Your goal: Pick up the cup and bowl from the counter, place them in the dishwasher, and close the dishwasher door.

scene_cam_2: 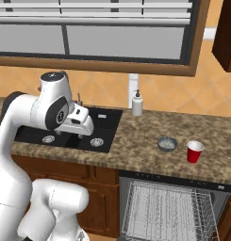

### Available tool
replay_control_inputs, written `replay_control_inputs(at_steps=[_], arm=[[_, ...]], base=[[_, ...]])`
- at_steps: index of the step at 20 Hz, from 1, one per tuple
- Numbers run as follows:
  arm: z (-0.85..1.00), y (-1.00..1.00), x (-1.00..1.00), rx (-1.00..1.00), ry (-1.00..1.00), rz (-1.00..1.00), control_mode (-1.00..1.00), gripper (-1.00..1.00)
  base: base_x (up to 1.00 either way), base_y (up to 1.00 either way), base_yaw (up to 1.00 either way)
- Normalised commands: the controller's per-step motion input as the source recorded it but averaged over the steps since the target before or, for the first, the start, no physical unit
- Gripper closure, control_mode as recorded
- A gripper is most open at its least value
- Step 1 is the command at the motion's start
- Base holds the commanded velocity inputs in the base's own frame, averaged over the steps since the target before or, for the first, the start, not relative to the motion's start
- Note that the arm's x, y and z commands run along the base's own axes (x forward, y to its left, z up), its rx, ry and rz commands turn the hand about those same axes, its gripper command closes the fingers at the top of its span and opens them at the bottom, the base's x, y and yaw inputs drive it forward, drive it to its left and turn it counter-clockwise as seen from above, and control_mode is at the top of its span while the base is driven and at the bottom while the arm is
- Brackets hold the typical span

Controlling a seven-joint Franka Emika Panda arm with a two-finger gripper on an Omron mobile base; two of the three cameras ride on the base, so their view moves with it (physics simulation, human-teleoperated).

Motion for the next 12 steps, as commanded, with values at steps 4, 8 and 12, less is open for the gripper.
replay_control_inputs(at_steps=[4,8,12], arm=[[-0.33,0.00,-0.05,0.00,0.00,-0.10,-1.00,-1.00],[0.00,0.00,0.00,0.00,0.00,0.00,1.00,-1.00],[0.00,0.00,0.00,0.00,0.00,0.00,1.00,-1.00]], base=[[0.00,0.00,0.00],[0.02,0.02,-0.11],[0.03,0.01,-0.14]])
